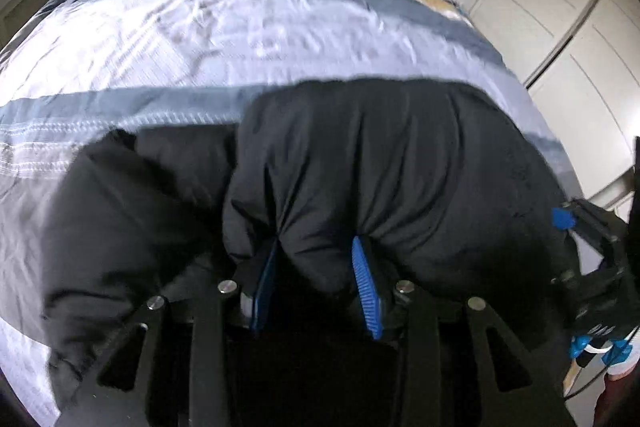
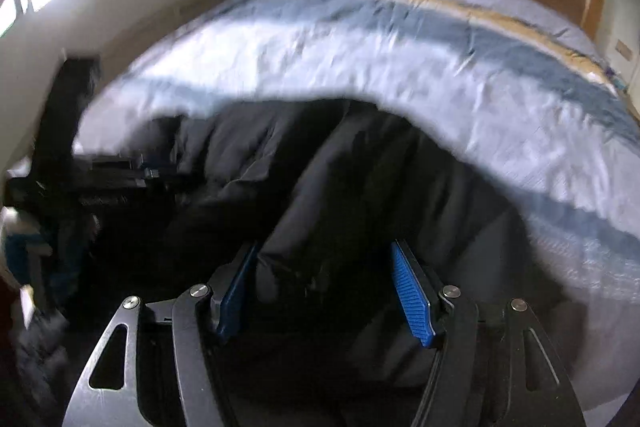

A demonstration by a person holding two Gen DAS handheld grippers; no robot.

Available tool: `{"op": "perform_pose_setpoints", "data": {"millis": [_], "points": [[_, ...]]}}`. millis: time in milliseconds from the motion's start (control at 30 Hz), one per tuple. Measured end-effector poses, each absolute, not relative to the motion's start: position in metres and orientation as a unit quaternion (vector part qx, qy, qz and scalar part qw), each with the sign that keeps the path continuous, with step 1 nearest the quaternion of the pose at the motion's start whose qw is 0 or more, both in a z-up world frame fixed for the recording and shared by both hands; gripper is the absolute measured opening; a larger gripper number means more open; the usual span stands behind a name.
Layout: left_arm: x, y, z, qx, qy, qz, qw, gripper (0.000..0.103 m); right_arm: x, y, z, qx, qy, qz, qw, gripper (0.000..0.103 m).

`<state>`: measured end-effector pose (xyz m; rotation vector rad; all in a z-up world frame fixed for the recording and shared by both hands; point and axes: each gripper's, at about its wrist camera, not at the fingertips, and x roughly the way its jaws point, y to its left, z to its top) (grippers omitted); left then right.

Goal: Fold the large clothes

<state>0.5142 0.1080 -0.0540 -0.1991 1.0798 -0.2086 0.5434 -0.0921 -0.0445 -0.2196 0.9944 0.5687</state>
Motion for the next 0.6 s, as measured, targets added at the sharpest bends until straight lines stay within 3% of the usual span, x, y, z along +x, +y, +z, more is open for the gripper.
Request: {"op": "perform_pose_setpoints", "data": {"millis": [367, 600], "points": [[0.504, 0.091, -0.075, -0.052, 0.53, -0.085, 0.842, 0.036, 0.509, -0.081, -0.114, -0.18, 0.502, 0.252, 0.807, 0.066], [0.495, 0.091, -0.048, -0.039, 0.522, -0.081, 0.848, 0.036, 0.508, -0.084, -0.096, -0.171, 0.505, 0.236, 0.812, 0.065]]}}
